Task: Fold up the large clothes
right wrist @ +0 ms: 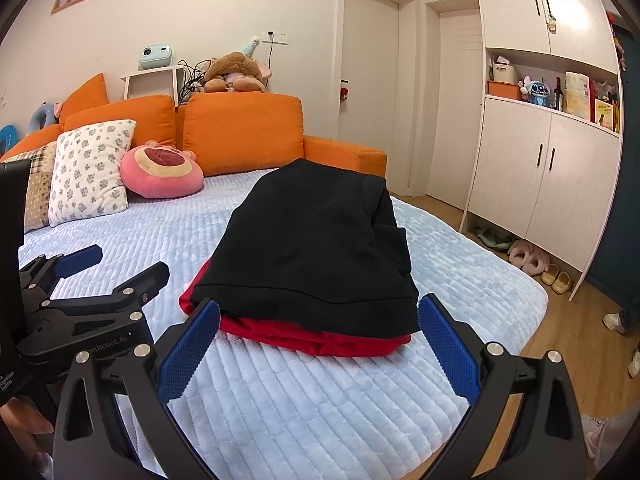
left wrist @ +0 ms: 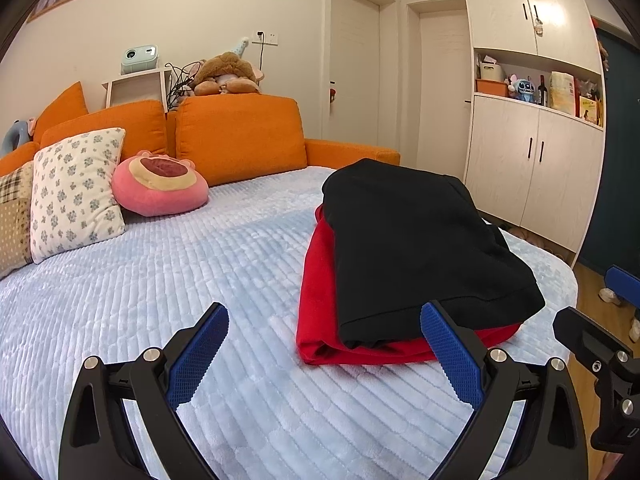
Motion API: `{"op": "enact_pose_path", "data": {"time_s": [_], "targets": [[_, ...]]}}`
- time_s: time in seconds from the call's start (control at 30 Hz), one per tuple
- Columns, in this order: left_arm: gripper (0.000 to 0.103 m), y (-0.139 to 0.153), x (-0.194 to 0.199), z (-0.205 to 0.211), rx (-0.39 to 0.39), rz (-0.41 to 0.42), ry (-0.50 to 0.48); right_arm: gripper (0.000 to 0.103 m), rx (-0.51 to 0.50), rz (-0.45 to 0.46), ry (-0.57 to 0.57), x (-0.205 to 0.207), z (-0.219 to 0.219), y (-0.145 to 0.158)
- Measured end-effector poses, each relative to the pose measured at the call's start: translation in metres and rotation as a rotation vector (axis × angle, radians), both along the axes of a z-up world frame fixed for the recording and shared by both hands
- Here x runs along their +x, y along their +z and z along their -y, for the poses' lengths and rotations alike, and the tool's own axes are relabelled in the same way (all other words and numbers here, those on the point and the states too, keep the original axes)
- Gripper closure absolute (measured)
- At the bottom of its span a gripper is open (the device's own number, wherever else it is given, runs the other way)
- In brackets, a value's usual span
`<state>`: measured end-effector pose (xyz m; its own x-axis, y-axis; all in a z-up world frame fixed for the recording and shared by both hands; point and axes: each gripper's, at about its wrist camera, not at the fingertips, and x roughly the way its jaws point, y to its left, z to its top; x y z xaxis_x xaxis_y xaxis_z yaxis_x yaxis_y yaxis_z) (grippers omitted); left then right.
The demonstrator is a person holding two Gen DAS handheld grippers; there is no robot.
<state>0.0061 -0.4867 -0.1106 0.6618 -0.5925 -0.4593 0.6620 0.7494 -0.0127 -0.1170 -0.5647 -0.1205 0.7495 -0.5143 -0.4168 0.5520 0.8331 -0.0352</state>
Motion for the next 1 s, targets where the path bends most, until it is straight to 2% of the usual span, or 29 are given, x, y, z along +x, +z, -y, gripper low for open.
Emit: {"op": "enact_pose_path", "data": {"time_s": [1.0], "targets": [[0.005,-0.0003,0.0008,-0.0056,-0.001,0.010,0.012,0.005,-0.002,0.004,0.015,0.0062,-0.0008,-0.0016]]}}
